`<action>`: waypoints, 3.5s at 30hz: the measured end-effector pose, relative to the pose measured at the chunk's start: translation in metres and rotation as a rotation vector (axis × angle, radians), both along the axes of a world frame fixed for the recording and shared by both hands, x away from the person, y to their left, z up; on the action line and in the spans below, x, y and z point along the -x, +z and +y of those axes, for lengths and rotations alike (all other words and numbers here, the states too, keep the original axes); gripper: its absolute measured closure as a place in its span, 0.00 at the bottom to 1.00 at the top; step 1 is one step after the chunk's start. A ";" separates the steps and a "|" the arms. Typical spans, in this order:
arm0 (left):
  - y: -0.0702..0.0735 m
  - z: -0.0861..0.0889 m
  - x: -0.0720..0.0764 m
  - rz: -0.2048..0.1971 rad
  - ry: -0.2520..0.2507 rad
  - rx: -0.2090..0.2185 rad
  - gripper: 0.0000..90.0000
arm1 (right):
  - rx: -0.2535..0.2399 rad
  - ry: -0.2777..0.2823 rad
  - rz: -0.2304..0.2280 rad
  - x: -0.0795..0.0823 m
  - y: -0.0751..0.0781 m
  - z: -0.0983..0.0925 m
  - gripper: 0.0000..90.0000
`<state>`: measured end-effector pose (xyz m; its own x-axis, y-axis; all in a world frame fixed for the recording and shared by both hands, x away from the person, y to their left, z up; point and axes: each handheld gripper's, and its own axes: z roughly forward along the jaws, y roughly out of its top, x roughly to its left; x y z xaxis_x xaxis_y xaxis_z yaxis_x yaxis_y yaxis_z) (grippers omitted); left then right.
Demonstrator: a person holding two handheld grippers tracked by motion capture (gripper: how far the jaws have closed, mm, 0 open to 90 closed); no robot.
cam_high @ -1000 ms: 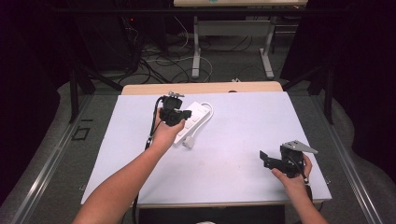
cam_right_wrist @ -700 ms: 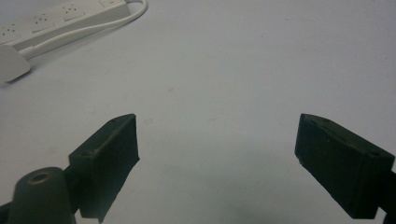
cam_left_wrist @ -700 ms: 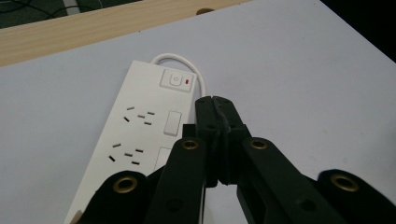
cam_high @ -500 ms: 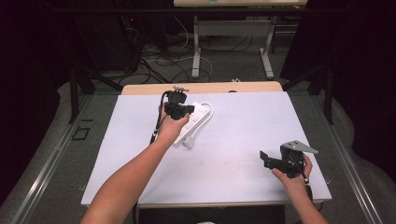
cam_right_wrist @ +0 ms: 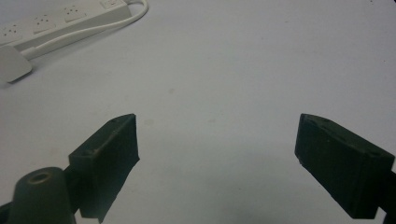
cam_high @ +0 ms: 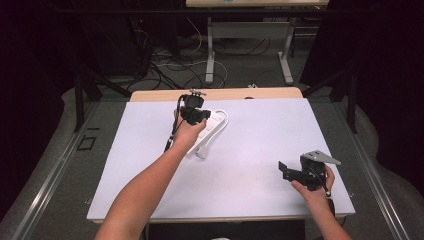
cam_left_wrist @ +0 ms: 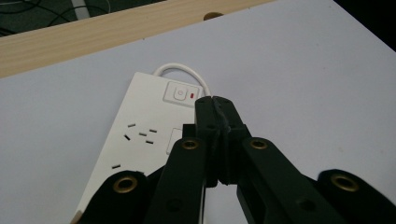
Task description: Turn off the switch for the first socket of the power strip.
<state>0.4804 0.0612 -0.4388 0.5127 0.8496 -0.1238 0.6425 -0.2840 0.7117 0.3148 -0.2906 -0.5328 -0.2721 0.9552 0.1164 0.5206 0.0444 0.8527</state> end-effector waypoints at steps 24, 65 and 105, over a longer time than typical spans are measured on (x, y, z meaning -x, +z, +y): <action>-0.023 -0.007 -0.028 0.051 0.066 -0.050 1.00 | 0.006 0.005 0.001 -0.001 -0.001 0.000 0.15; -0.057 -0.012 -0.051 0.155 0.105 -0.118 1.00 | -0.008 0.010 0.022 -0.002 -0.004 0.001 0.15; -0.072 -0.017 -0.053 0.230 0.081 -0.175 1.00 | -0.005 0.016 0.026 -0.003 -0.004 0.000 0.15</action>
